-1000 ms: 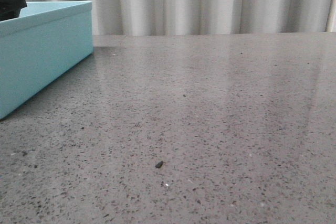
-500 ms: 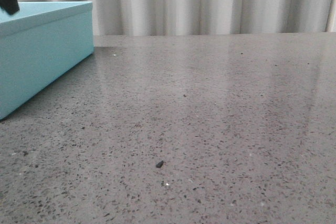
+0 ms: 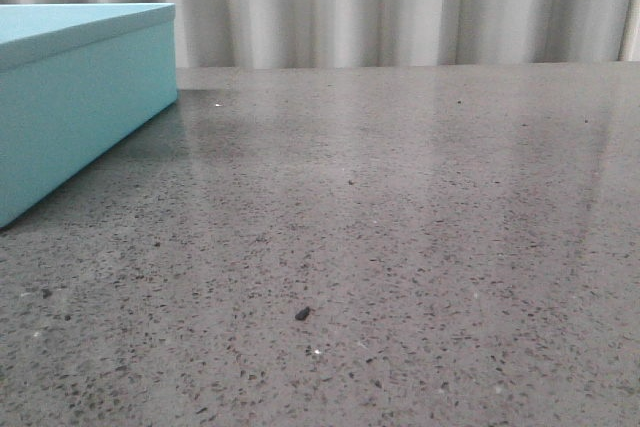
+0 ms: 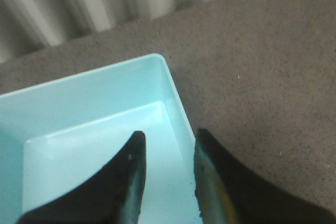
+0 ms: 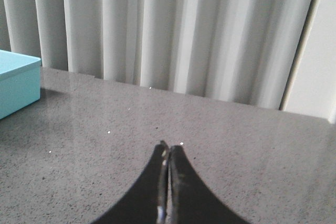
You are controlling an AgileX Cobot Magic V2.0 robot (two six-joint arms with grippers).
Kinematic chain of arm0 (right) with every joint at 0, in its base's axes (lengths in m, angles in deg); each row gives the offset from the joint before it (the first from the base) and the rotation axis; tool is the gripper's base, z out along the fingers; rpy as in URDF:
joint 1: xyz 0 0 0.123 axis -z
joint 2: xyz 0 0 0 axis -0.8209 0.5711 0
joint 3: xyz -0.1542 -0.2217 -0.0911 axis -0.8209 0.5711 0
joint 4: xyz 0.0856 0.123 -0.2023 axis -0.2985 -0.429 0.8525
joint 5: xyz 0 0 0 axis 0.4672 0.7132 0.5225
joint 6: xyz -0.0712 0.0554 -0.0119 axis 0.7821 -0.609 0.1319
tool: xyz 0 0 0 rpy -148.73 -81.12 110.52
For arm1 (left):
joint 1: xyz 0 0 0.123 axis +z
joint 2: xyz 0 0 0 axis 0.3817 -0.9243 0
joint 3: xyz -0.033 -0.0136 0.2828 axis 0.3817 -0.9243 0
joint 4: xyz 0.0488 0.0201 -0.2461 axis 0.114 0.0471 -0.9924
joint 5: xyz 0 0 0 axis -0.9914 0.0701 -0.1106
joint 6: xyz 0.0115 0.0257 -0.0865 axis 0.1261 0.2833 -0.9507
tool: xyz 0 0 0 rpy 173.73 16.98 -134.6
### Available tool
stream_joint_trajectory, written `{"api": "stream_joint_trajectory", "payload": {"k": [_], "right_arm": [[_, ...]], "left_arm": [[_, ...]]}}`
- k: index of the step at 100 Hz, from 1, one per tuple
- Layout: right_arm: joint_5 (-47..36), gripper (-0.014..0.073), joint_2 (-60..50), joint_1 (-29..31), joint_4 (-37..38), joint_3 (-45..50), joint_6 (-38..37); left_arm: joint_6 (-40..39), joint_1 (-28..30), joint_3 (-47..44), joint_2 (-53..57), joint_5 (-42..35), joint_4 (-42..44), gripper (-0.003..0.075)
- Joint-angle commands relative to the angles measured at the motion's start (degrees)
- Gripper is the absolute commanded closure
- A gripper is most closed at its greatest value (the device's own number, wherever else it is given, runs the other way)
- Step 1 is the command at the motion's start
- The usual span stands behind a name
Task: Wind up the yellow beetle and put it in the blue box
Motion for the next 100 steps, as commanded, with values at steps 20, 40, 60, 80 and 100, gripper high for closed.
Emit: {"api": "stream_joint_trajectory", "payload": {"k": [20, 40, 60, 80, 100], "right_arm": [[-4.3, 0.0646, -1.9, -0.1, 3.3, -1.3, 0.7], [-4.3, 0.0646, -1.9, -0.1, 4.3, -1.3, 0.7], [-5.1, 0.0646, -1.9, -0.1, 4.9, -1.3, 0.7], [-8.6, 0.0646, -1.9, -0.1, 4.9, -1.3, 0.7], [-5.4, 0.0646, -2.0, -0.1, 4.9, -1.3, 0.7]], "left_arm": [[-0.5, -0.5, -30.1, 28.2, -26.3, 0.0, 0.0535], [-0.5, -0.5, -48.5, 49.2, -29.3, 0.2, 0.0535], [-0.5, -0.5, -58.1, 65.2, -29.2, 0.0, 0.0535], [-0.5, -0.5, -62.0, 73.3, -27.3, -1.9, 0.0613], [-0.5, -0.5, -64.2, 75.9, -26.2, -4.0, 0.0741]]}}
